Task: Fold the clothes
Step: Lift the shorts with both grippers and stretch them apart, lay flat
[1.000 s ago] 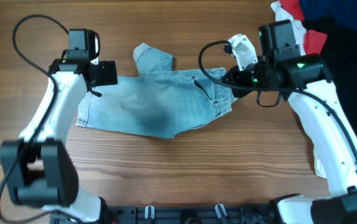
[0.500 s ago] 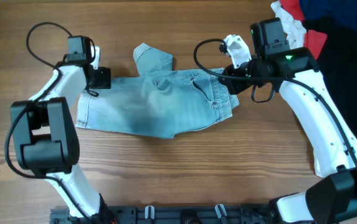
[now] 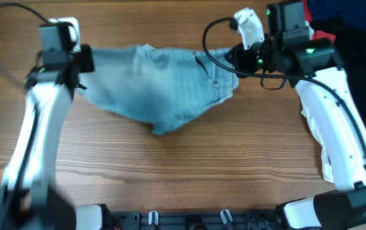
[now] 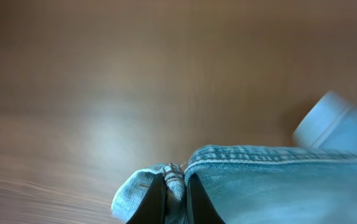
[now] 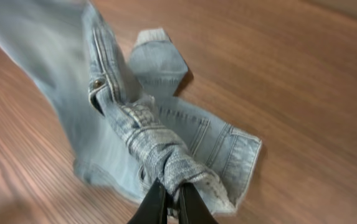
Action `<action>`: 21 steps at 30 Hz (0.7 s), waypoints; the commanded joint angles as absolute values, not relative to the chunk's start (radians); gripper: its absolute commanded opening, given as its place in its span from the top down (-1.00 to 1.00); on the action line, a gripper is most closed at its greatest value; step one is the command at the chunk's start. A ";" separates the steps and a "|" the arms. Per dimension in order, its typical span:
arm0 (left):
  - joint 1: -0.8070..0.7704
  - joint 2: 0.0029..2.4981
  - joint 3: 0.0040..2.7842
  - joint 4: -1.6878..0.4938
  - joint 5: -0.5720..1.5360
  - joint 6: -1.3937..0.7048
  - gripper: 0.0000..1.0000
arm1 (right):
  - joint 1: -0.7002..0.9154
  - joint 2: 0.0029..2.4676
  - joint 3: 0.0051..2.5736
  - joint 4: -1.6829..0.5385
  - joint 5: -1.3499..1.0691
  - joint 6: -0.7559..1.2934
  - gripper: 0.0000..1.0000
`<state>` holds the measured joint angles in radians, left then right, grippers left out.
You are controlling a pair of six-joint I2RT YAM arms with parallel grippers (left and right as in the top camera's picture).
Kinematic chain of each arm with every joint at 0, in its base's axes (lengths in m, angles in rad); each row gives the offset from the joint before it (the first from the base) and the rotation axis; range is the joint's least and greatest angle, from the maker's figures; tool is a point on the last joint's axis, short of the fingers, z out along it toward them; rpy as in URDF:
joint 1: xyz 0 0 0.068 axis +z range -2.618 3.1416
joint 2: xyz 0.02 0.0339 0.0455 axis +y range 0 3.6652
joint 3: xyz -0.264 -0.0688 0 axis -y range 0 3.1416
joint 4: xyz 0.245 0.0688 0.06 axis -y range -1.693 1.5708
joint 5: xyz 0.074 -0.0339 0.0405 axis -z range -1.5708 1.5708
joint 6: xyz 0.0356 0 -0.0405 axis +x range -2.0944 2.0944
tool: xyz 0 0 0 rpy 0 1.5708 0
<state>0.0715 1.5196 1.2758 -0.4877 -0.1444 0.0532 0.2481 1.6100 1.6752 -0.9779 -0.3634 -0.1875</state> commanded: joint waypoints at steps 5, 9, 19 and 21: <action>0.075 0.908 1.296 -0.475 -0.211 0.010 0.92 | 0.248 1.393 1.914 -1.126 -0.352 -0.154 0.92; 0.075 0.697 1.296 -0.482 -0.211 0.009 0.92 | 0.248 1.221 1.951 -1.191 -0.351 -0.123 0.92; 0.075 0.800 1.296 -0.509 -0.207 -0.013 0.92 | 0.248 1.229 1.952 -1.179 -0.164 -0.078 0.92; 0.075 0.909 1.296 -0.498 -0.207 -0.014 0.92 | 0.247 1.340 1.952 -1.166 -0.151 -0.078 0.91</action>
<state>0.0715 0.7708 1.2926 -0.5148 -0.1902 0.0010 0.2481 1.1904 1.9514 -1.1923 -0.2169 -0.0944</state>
